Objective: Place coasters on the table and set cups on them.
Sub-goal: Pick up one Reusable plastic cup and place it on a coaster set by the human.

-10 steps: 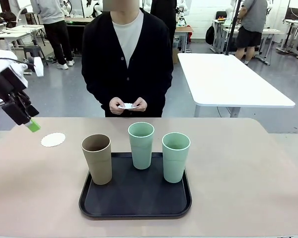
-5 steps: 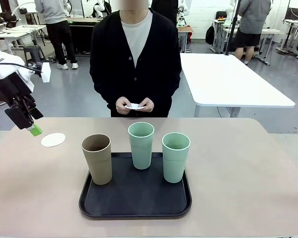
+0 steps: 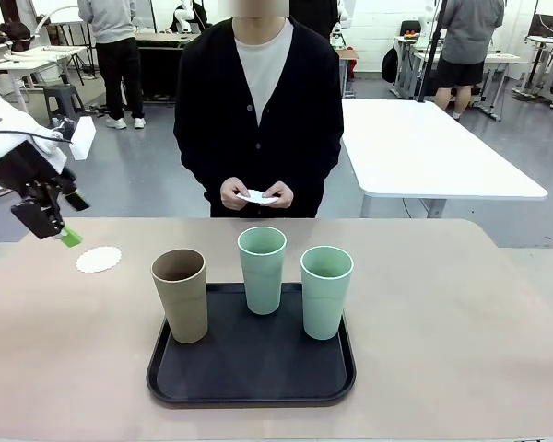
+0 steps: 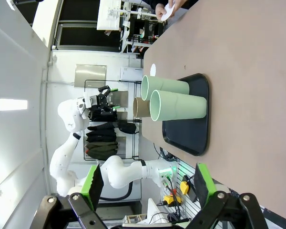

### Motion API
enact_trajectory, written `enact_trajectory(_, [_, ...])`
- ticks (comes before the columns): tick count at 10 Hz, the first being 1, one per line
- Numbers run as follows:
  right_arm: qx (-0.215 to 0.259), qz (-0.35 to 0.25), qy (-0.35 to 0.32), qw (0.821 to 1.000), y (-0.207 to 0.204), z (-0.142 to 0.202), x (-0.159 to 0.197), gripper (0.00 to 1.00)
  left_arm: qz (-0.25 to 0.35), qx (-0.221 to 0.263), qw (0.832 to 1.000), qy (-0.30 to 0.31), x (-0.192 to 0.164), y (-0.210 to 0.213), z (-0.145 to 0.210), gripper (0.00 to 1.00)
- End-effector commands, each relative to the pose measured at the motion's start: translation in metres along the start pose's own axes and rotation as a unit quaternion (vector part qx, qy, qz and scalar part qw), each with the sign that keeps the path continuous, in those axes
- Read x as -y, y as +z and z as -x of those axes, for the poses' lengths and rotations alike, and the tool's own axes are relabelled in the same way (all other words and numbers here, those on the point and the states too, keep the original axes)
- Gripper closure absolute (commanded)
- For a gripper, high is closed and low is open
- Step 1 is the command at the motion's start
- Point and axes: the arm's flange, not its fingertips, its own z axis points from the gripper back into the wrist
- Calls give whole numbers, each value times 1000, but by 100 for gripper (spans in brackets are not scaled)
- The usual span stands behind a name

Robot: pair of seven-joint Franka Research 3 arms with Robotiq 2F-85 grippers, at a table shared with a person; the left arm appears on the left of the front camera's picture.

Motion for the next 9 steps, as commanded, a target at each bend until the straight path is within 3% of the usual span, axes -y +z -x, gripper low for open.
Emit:
enact_trajectory(1, [1, -7, 1, 1000, 0, 0, 1, 0, -30, 184, 970, -158, -8, -39, 16, 0])
enact_trajectory(3, [1, -7, 1, 1000, 0, 0, 1, 0, -15, 312, 939, -140, -7, -62, 29, 0])
enact_trajectory(4, [1, -7, 1, 1000, 0, 0, 1, 0, 5, 349, 929, -123, -3, -68, 40, 0])
enact_trajectory(6, [1, -7, 1, 1000, 0, 0, 1, 0, 54, 387, 915, -100, 6, -81, 59, 0])
enact_trajectory(9, [1, -7, 1, 1000, 0, 0, 1, 0, 89, 387, 915, -75, 14, -109, 77, 0])
